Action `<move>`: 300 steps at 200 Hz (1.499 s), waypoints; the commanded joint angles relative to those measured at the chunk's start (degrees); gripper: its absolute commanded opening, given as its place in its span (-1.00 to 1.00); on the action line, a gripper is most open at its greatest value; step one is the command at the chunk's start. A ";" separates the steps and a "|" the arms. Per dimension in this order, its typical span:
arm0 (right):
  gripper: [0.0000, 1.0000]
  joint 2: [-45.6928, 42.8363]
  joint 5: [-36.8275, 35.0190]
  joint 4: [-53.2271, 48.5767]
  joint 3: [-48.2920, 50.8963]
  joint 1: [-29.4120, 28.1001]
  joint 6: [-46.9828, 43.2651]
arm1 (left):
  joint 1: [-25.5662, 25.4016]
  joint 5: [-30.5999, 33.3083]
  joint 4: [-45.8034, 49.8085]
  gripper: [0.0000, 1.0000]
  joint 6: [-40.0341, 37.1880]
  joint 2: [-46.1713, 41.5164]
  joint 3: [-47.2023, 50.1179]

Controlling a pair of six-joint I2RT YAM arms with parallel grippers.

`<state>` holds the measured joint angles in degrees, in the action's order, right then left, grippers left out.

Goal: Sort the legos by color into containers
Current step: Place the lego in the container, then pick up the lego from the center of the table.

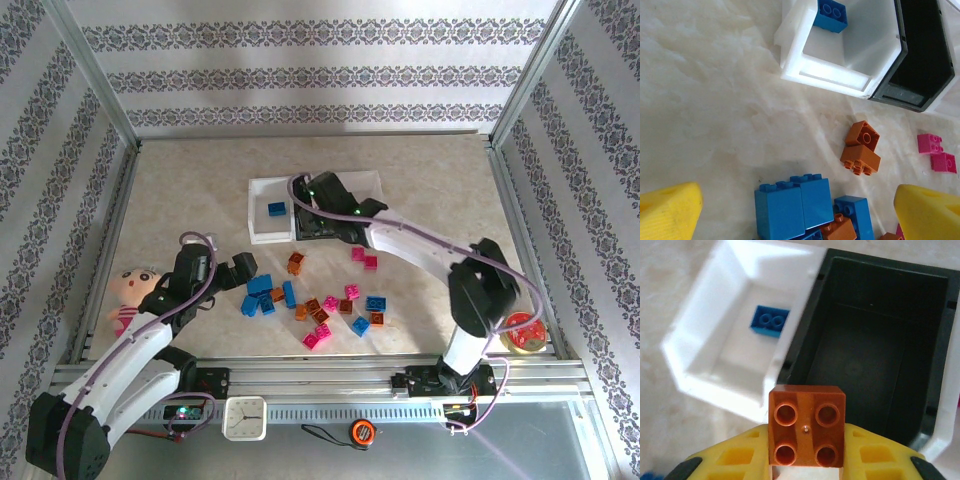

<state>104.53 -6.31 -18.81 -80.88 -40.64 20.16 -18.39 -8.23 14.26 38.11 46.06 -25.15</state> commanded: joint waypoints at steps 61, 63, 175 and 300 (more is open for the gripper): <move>-0.11 15.51 -3.56 -5.28 -14.73 4.08 8.30 | -0.21 -6.16 2.43 0.85 -4.10 5.50 -4.65; -0.09 15.48 -3.50 -5.21 -14.81 4.12 8.38 | -0.23 -6.29 2.30 0.85 -4.14 5.68 -4.72; 0.42 -9.70 -2.27 5.20 14.52 5.02 9.16 | -16.98 3.15 3.69 0.58 -12.75 29.42 -19.01; 0.48 -26.33 -2.00 6.37 27.93 7.59 9.84 | -22.65 14.37 3.79 0.08 -16.05 52.44 -31.02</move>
<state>80.51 -8.12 -13.21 -54.22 -33.85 29.85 -40.56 3.53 18.00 23.24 97.89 -55.09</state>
